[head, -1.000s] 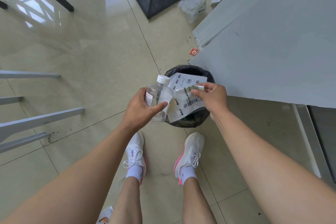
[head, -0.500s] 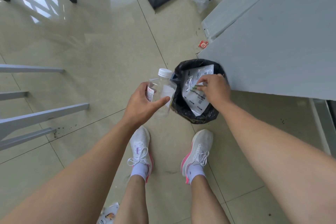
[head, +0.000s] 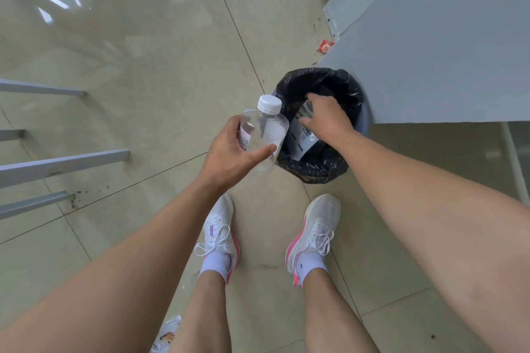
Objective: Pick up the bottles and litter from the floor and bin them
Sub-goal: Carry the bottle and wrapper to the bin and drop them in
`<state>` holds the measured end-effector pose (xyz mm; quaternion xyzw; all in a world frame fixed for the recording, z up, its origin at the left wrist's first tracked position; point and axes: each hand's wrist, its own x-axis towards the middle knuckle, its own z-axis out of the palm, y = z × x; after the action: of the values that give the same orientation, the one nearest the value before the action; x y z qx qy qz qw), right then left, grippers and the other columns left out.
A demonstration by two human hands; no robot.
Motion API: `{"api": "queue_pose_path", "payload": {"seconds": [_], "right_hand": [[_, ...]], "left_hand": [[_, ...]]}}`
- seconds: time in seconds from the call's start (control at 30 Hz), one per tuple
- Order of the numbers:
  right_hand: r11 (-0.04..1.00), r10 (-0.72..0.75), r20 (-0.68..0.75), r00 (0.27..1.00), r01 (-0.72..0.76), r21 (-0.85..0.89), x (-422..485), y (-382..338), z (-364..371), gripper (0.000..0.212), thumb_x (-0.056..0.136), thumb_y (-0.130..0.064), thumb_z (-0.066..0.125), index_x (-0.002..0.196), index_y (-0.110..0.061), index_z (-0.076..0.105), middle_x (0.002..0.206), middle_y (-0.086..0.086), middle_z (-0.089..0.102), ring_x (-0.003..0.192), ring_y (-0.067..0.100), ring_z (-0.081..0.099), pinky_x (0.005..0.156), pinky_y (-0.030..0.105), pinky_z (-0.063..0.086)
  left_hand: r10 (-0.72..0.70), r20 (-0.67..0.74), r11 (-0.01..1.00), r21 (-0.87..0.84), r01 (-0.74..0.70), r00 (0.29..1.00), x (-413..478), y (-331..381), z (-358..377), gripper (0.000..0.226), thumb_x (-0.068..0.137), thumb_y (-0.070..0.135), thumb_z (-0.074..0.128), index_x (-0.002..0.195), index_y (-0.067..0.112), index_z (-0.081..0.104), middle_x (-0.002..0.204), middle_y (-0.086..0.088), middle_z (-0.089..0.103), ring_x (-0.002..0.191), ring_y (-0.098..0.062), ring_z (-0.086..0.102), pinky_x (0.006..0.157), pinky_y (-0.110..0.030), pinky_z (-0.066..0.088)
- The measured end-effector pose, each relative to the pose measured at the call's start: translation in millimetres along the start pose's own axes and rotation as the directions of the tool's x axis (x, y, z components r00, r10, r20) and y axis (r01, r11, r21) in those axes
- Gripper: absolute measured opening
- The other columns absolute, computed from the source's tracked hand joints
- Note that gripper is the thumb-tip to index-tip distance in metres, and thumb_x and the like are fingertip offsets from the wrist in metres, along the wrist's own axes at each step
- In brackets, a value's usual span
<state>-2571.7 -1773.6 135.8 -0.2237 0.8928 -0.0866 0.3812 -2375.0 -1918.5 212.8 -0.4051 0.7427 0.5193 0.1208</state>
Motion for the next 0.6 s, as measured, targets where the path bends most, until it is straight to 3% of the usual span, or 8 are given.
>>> {"api": "queue_pose_path", "payload": {"seconds": [0.07,0.13,0.27,0.47,0.6], "right_hand": [[0.998,-0.045,0.058,0.997,0.043,0.041,-16.8,0.0,-15.2,0.068,0.099,-0.039,0.062,0.157,-0.016,0.035,0.160,0.006,0.040,0.149,0.027,0.034,0.115,0.049,0.039],[0.992,-0.051,-0.007,0.999,0.051,0.119,-39.5,3.4,-35.2,0.065,0.104,-0.045,0.050,0.161,-0.021,0.028,0.167,-0.002,0.029,0.154,0.019,0.024,0.120,0.047,0.031],[0.961,0.036,-0.110,0.993,-0.004,0.277,-86.4,19.1,-64.8,0.052,0.109,-0.039,0.037,0.158,-0.024,0.037,0.158,0.000,0.045,0.139,0.025,0.049,0.115,0.044,0.040],[0.917,0.112,-0.119,0.987,-0.056,0.396,-126.9,50.0,-70.1,0.047,0.107,-0.043,0.040,0.151,-0.031,0.046,0.146,-0.001,0.058,0.134,0.019,0.053,0.097,0.027,0.037],[0.914,0.107,-0.116,0.987,-0.051,0.403,-135.9,49.5,-68.7,0.048,0.106,-0.044,0.041,0.151,-0.031,0.046,0.148,0.001,0.057,0.136,0.020,0.052,0.098,0.025,0.036]], "left_hand": [[0.017,-0.012,1.000,-0.015,-0.017,1.000,-7.5,10.6,4.6,0.059,0.073,0.051,0.083,0.120,0.034,0.053,0.108,0.020,0.061,0.096,0.014,0.055,0.067,-0.006,0.044],[0.027,-0.002,0.999,-0.041,-0.027,1.000,-12.7,27.7,11.1,0.062,0.071,0.051,0.083,0.122,0.035,0.052,0.107,0.023,0.061,0.096,0.017,0.055,0.068,-0.001,0.043],[-0.019,0.050,0.999,-0.040,0.021,0.999,-8.8,64.1,39.2,0.064,0.070,0.056,0.083,0.121,0.040,0.048,0.114,0.021,0.060,0.098,-0.001,0.061,0.070,-0.014,0.045],[-0.126,-0.019,0.992,0.029,0.127,0.992,5.8,79.7,69.9,0.077,0.077,0.054,0.079,0.141,0.025,0.046,0.138,0.003,0.060,0.123,-0.022,0.060,0.099,-0.047,0.055],[-0.065,-0.019,0.994,0.089,0.067,0.998,-6.8,79.0,57.1,0.067,0.084,0.046,0.069,0.143,0.028,0.043,0.139,0.004,0.058,0.124,-0.021,0.058,0.100,-0.046,0.055]]}}
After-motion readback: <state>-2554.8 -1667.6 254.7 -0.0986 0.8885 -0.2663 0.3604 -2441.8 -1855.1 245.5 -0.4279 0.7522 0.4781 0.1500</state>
